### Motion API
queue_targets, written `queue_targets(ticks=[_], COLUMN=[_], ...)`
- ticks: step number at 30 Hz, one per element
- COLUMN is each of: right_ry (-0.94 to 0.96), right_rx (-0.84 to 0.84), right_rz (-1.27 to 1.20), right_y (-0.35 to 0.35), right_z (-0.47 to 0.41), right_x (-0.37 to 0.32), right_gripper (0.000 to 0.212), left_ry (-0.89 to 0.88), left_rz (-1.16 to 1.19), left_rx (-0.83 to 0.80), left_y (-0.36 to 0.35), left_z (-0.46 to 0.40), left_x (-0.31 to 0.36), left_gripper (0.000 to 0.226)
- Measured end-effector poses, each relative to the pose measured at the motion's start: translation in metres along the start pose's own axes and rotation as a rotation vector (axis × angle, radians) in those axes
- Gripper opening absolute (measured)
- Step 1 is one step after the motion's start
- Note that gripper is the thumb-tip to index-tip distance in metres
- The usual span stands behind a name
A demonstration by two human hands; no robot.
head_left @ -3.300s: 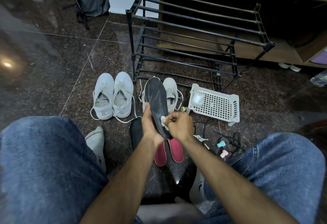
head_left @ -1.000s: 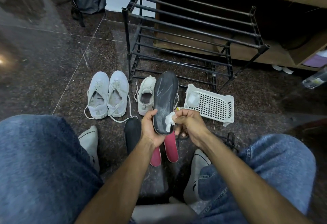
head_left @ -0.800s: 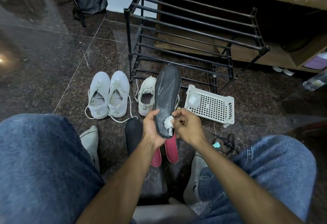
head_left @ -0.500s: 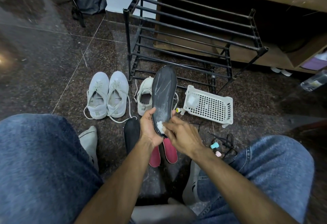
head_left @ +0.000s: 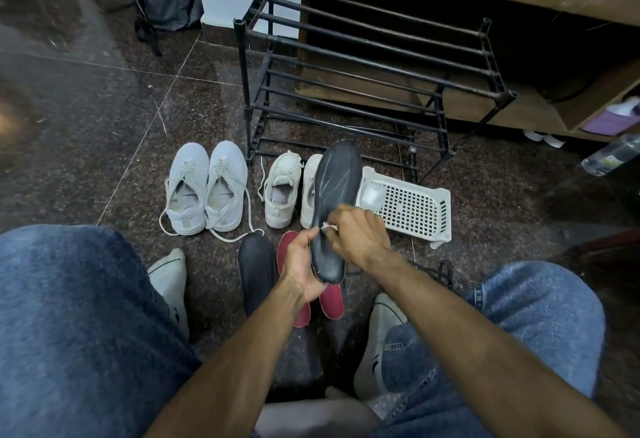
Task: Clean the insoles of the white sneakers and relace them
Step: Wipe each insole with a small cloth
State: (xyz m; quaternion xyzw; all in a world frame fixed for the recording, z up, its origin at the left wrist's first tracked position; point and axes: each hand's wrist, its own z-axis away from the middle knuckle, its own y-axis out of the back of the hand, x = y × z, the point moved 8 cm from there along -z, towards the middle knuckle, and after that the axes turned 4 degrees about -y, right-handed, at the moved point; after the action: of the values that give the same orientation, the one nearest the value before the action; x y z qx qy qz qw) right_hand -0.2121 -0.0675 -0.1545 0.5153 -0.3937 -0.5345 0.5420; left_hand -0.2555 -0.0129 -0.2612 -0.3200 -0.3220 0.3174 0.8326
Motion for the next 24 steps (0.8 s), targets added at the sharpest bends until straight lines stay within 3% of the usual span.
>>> queue_targets(ticks=[7, 17, 24], right_ry=[0.035, -0.086, 0.144], right_rx=[-0.124, 0.065, -0.227], right_rz=[-0.141, -0.030, -0.055], right_y=[-0.033, -0.008, -0.033], right_z=[0.039, -0.004, 0.041], right_x=[-0.012, 0.026, -0.010], right_gripper=[0.023, 0.021, 0.015], left_ry=[-0.021, 0.035, -0.014], left_rz=[-0.019, -0.071, -0.041], left_rx=[0.037, -0.004, 0.052], left_y=[0.010, -0.003, 0.003], left_z=[-0.007, 0.005, -0.001], left_x=[0.008, -0.012, 0.005], left_gripper=[0.047, 0.036, 0.050])
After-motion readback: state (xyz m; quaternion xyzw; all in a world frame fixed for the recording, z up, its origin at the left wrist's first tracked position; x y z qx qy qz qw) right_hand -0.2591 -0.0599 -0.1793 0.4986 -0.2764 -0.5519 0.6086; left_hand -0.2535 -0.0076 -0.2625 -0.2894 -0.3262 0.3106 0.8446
